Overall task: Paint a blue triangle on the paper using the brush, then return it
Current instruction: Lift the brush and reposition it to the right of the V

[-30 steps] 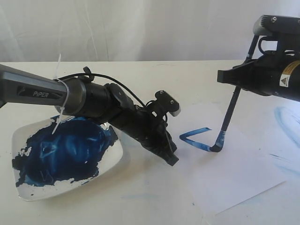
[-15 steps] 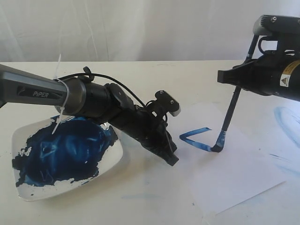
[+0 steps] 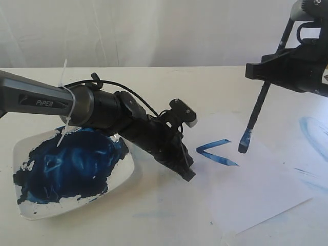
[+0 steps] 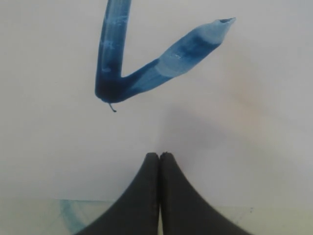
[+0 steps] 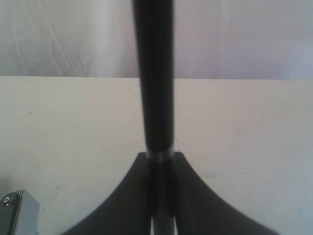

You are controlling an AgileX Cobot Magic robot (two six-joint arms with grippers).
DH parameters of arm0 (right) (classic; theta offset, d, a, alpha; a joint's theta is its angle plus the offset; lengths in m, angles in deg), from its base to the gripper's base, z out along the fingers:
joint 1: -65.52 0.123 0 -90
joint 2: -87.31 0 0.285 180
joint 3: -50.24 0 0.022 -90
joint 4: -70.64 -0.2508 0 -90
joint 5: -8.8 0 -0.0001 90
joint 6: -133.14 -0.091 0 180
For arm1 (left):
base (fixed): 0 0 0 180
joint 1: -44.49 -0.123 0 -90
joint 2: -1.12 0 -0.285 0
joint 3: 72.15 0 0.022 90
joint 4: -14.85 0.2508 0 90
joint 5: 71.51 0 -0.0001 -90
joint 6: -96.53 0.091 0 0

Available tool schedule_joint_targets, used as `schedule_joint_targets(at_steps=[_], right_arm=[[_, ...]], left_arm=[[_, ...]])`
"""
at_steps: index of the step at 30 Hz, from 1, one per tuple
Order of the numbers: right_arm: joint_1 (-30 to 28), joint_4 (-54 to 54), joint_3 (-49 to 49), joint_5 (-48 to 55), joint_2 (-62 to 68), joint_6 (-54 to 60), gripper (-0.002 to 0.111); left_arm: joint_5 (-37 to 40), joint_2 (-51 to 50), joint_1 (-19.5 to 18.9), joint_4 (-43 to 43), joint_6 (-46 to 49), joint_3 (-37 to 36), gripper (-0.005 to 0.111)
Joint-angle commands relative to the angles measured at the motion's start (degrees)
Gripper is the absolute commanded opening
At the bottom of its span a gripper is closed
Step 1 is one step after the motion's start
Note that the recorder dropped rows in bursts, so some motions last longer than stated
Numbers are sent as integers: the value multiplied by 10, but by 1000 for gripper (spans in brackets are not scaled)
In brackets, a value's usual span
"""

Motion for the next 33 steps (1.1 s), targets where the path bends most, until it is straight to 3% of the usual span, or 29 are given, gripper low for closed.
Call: schedule_joint_targets(at_steps=[1,7,11,16,23,26,33], right_arm=[[-4,-2,-1,-16,-3,5,0],[-4,-5,1,-83,33,5,0],[-4,-77,17,-88,61,23,0],[-4,-294,28,-109,71,199,0],[4,-813,28,-166,71,636,0],[26,-907,28,-217,71,715,0],[58,-918,28,-220,71,713,0]], left_arm=[[6,3,2,-9,1,-1,0],[6,3,2,-9,1,-1,0],[6,3,2,-9,1,-1,0],[6,3,2,-9,1,-1,0],[6,3,2,-9,1,-1,0],[6,3,2,-9,1,-1,0],[6,3,2,-9,1,-1,0]])
